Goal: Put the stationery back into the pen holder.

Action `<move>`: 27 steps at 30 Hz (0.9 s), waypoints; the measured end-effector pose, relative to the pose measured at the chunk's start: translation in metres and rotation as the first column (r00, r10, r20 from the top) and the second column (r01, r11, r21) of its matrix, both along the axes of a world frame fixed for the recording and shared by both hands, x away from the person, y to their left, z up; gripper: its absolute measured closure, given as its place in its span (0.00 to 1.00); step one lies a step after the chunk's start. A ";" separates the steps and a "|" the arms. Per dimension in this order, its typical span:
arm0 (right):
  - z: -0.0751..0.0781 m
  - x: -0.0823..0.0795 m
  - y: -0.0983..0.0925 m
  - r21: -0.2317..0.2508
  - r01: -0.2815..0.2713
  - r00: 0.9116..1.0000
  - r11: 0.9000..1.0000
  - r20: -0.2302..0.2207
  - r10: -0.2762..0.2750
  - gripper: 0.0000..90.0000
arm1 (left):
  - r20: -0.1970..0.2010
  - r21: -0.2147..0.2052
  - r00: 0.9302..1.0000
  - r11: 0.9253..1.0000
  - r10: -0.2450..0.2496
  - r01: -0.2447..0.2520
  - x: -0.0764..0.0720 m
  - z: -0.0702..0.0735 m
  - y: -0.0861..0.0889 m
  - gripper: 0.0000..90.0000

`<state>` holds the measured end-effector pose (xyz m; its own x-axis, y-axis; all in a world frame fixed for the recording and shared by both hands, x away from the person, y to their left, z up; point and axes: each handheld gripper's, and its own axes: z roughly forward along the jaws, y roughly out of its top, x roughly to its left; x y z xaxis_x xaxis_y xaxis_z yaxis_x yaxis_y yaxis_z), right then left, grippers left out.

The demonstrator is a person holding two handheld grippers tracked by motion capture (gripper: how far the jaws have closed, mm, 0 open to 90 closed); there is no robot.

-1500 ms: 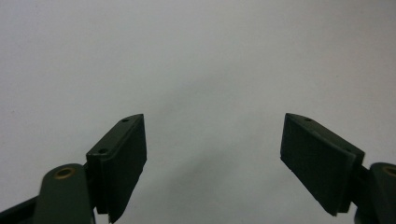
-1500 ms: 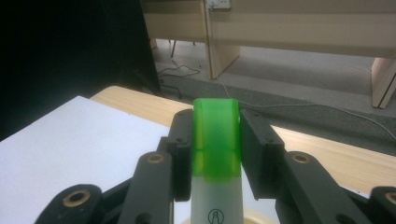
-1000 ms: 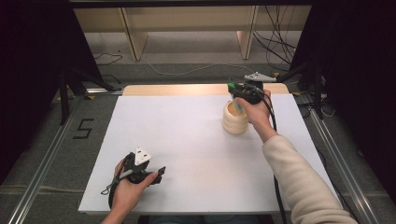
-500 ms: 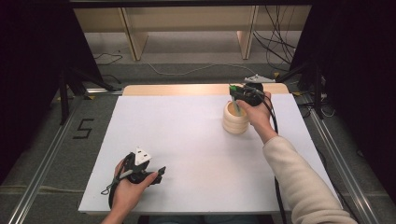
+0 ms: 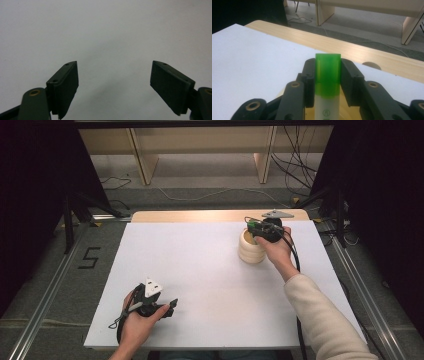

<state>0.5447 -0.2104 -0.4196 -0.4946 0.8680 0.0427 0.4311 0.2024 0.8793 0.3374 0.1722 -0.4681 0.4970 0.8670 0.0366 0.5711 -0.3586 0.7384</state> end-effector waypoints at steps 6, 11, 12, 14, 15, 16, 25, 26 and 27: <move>-0.004 -0.002 0.002 -0.012 -0.004 1.000 1.000 -0.003 0.004 0.75 | -0.001 0.001 1.000 1.000 0.000 0.000 0.000 0.000 0.000 0.25; -0.005 -0.004 0.001 -0.009 -0.002 1.000 1.000 0.000 0.002 0.75 | 0.000 0.000 1.000 1.000 0.000 0.000 0.000 0.000 0.000 0.25; -0.005 -0.005 0.001 -0.013 -0.002 1.000 1.000 0.000 0.002 0.75 | 0.000 0.000 1.000 1.000 -0.001 0.001 0.000 0.000 0.000 0.25; -0.005 -0.007 0.001 -0.009 0.002 1.000 1.000 -0.002 -0.002 0.69 | -0.004 0.006 1.000 1.000 -0.006 0.006 0.000 0.000 0.000 0.25; -0.005 -0.008 0.000 -0.008 0.005 1.000 1.000 0.002 -0.005 0.64 | -0.004 0.006 1.000 1.000 -0.005 0.005 0.000 0.000 0.000 0.25; -0.003 -0.009 0.000 -0.011 0.007 1.000 1.000 0.003 -0.007 0.61 | -0.005 0.005 1.000 1.000 -0.005 0.005 0.000 0.000 0.000 0.25; 0.011 -0.023 -0.003 0.003 0.004 1.000 1.000 0.011 -0.004 0.34 | -0.006 0.004 1.000 1.000 -0.009 0.009 0.000 0.000 0.000 0.25; 0.012 -0.025 -0.003 -0.001 -0.002 1.000 1.000 0.008 0.002 0.32 | -0.006 0.003 1.000 1.000 -0.008 0.008 0.000 0.000 0.000 0.25; 0.012 -0.026 -0.004 0.000 -0.005 1.000 1.000 -0.001 0.005 0.30 | -0.007 0.003 1.000 1.000 -0.008 0.008 0.000 0.000 -0.001 0.25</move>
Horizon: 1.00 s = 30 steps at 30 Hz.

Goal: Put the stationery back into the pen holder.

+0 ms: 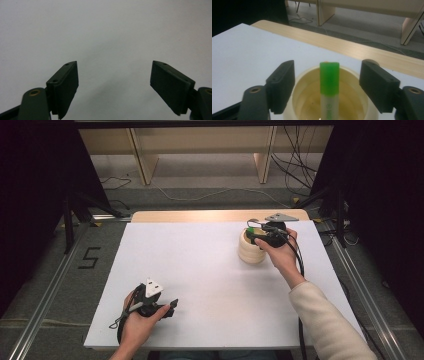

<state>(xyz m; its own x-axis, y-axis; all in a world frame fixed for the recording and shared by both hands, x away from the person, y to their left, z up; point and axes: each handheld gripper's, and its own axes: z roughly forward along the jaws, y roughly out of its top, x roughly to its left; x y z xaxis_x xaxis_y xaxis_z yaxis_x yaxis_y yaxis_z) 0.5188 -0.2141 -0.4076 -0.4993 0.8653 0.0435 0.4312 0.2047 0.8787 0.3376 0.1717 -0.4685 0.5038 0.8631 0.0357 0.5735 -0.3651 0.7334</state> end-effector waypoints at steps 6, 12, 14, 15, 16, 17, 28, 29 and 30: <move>-0.001 -0.007 -0.004 -0.009 -0.005 1.000 1.000 -0.015 0.005 0.27 | 0.001 0.002 1.000 1.000 -0.001 0.001 0.000 0.000 0.000 0.25; 0.001 -0.015 -0.008 -0.016 -0.014 1.000 1.000 -0.015 0.014 0.25 | 0.000 -0.006 1.000 1.000 0.004 -0.004 0.000 -0.001 -0.001 0.25; 0.001 -0.019 -0.009 -0.019 -0.020 1.000 1.000 -0.012 0.020 0.25 | 0.002 -0.002 1.000 1.000 0.002 -0.002 0.000 -0.001 -0.001 0.25; 0.002 -0.021 -0.009 -0.023 -0.024 1.000 0.999 -0.012 0.024 0.25 | 0.003 -0.002 1.000 1.000 0.003 -0.003 0.000 -0.001 -0.001 0.25; 0.002 -0.023 -0.009 -0.017 -0.023 1.000 1.000 -0.011 0.022 0.25 | 0.001 -0.005 1.000 1.000 0.006 -0.006 0.000 -0.001 -0.001 0.25; 0.003 -0.024 -0.010 -0.017 -0.026 1.000 1.000 -0.006 0.026 0.25 | 0.000 -0.004 1.000 1.000 0.006 -0.006 0.000 -0.001 -0.001 0.25; 0.007 -0.046 -0.008 -0.024 -0.088 0.996 0.996 -0.003 0.088 0.23 | 0.000 -0.005 1.000 1.000 0.004 -0.004 0.000 -0.001 -0.001 0.25; 0.007 -0.048 -0.008 -0.023 -0.090 0.996 0.996 -0.004 0.090 0.23 | 0.000 -0.005 1.000 1.000 0.004 -0.004 -0.001 -0.001 -0.001 0.25; 0.007 -0.050 -0.008 -0.024 -0.091 0.996 0.996 -0.006 0.091 0.23 | 0.002 -0.004 1.000 1.000 0.004 -0.004 -0.001 -0.001 -0.001 0.25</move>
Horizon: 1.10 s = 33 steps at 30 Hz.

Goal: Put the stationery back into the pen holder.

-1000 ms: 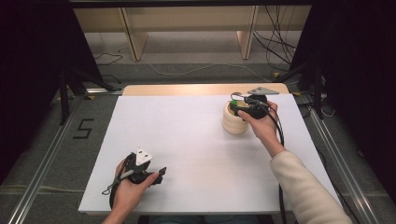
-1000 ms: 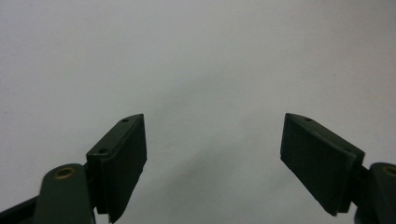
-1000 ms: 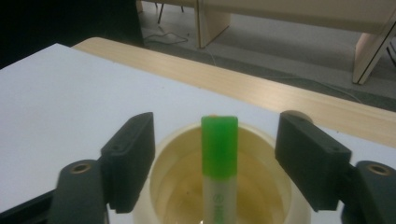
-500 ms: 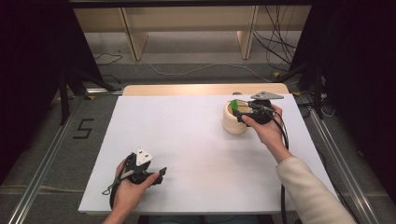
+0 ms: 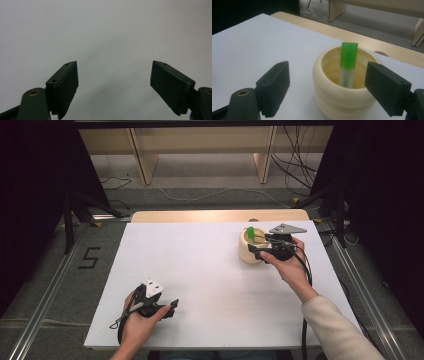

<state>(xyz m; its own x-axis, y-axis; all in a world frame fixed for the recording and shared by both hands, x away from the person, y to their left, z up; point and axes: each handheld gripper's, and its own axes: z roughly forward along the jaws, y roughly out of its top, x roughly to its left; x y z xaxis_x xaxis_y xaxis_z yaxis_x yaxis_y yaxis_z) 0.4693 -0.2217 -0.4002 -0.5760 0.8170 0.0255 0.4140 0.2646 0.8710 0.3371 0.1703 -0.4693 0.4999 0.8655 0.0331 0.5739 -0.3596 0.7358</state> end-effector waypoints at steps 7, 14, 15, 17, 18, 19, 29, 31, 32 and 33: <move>-0.001 -0.014 0.003 0.000 -0.030 1.000 1.000 -0.008 0.030 0.23 | -0.001 0.005 1.000 1.000 -0.003 0.003 0.000 0.001 0.000 0.25; -0.005 -0.029 0.003 0.001 -0.065 0.998 0.998 -0.019 0.065 0.23 | -0.001 0.002 1.000 1.000 -0.002 0.002 -0.001 0.001 0.000 0.25; -0.006 -0.032 0.003 0.001 -0.065 0.998 0.998 -0.019 0.065 0.23 | -0.001 0.001 1.000 1.000 0.000 0.000 -0.001 0.001 0.000 0.25; -0.008 -0.037 0.002 0.002 -0.073 0.997 0.997 -0.025 0.073 0.23 | -0.001 0.002 1.000 1.000 -0.002 0.002 -0.001 0.001 0.001 0.25; -0.009 -0.040 0.002 0.005 -0.075 0.997 0.997 -0.027 0.075 0.23 | -0.001 0.001 1.000 1.000 0.000 0.000 -0.001 0.001 0.000 0.25; -0.010 -0.042 0.001 0.003 -0.080 0.996 0.997 -0.028 0.080 0.23 | -0.001 0.001 1.000 1.000 0.000 0.000 -0.001 0.001 0.000 0.25; -0.023 -0.065 -0.009 0.010 -0.116 0.992 0.993 -0.054 0.116 0.22 | 0.003 -0.008 1.000 1.000 0.002 -0.002 -0.001 0.000 -0.001 0.25; -0.026 -0.069 -0.011 0.011 -0.123 0.991 0.992 -0.059 0.123 0.22 | 0.002 -0.008 1.000 1.000 0.002 -0.002 -0.001 0.000 -0.001 0.25; -0.028 -0.070 -0.011 0.012 -0.129 0.990 0.992 -0.056 0.130 0.22 | 0.000 0.000 1.000 1.000 -0.003 0.003 -0.001 0.000 -0.001 0.25; -0.029 -0.072 -0.012 0.012 -0.132 0.989 0.991 -0.063 0.133 0.21 | 0.002 -0.001 1.000 1.000 -0.002 0.002 -0.001 0.000 -0.001 0.25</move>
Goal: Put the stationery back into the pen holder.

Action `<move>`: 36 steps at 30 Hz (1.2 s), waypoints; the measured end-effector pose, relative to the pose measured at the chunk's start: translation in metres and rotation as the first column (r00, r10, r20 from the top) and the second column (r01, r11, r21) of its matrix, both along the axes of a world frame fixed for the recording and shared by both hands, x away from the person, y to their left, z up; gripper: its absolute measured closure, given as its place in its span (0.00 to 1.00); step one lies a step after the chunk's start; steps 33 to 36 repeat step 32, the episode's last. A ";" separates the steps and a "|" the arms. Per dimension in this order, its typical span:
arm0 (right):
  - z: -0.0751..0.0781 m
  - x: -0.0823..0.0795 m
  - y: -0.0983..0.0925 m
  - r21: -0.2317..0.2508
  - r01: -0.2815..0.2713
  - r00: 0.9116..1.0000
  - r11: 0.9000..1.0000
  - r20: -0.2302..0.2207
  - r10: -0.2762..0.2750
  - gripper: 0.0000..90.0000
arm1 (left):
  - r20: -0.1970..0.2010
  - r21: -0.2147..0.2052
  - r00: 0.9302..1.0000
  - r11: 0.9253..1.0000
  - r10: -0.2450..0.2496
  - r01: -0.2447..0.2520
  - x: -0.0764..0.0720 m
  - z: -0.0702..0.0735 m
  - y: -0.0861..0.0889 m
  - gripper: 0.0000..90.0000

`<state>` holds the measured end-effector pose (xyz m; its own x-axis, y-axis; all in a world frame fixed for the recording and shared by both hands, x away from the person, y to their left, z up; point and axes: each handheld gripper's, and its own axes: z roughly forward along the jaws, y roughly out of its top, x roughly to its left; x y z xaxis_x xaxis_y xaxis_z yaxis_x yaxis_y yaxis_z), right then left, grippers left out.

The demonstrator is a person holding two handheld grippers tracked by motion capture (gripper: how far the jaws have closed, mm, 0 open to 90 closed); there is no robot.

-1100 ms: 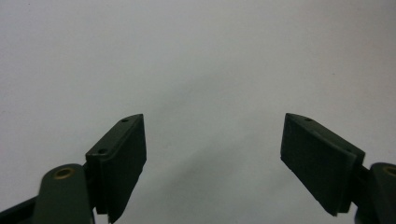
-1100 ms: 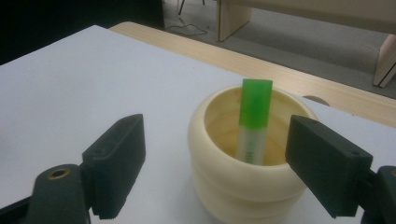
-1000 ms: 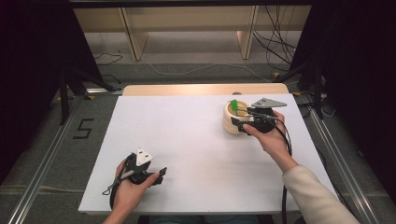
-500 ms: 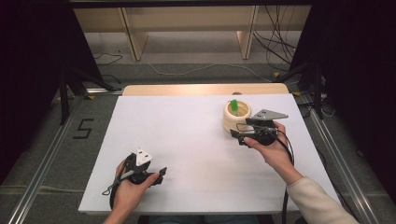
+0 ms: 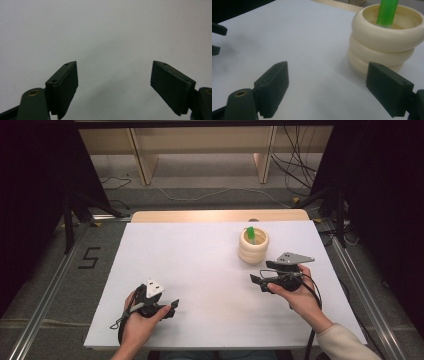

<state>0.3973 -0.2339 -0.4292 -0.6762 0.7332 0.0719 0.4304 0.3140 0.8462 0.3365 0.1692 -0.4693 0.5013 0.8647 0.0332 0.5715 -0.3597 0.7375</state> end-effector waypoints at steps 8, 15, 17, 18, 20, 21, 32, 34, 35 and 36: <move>-0.011 -0.017 -0.008 -0.003 -0.044 0.999 0.999 -0.003 0.044 0.21 | -0.001 -0.008 1.000 1.000 -0.002 0.002 0.000 0.000 0.000 0.24; -0.026 -0.034 -0.018 0.015 -0.103 0.995 0.995 -0.005 0.103 0.21 | -0.005 -0.008 1.000 1.000 -0.003 0.003 0.000 -0.001 0.000 0.24; -0.029 -0.038 -0.020 0.028 -0.118 0.993 0.993 0.000 0.118 0.21 | -0.005 -0.008 1.000 1.000 -0.004 0.004 0.000 -0.001 0.000 0.24; -0.030 -0.041 -0.021 0.032 -0.120 0.993 0.992 -0.002 0.120 0.21 | -0.004 -0.011 1.000 1.000 -0.003 0.003 0.000 -0.001 0.000 0.24; -0.033 -0.045 -0.022 0.034 -0.131 0.991 0.991 -0.005 0.131 0.21 | -0.004 -0.012 1.000 1.000 -0.005 0.004 0.000 -0.001 -0.001 0.24; -0.035 -0.047 -0.023 0.031 -0.130 0.991 0.991 -0.006 0.130 0.21 | -0.003 -0.012 1.000 1.000 -0.004 0.004 0.000 -0.001 -0.001 0.24; -0.045 -0.056 -0.018 0.030 -0.159 0.987 0.987 -0.011 0.160 0.21 | -0.016 -0.029 0.999 0.998 -0.048 0.047 -0.001 -0.003 -0.009 0.24; -0.045 -0.056 -0.018 0.030 -0.159 0.987 0.987 -0.011 0.160 0.21 | -0.016 -0.029 0.999 0.998 -0.048 0.047 -0.001 -0.003 -0.009 0.24; -0.045 -0.056 -0.018 0.030 -0.159 0.987 0.987 -0.011 0.160 0.21 | -0.016 -0.029 0.999 0.998 -0.048 0.047 -0.001 -0.003 -0.009 0.24; -0.045 -0.056 -0.018 0.030 -0.159 0.987 0.987 -0.011 0.160 0.21 | -0.016 -0.029 0.999 0.998 -0.048 0.047 -0.001 -0.003 -0.009 0.24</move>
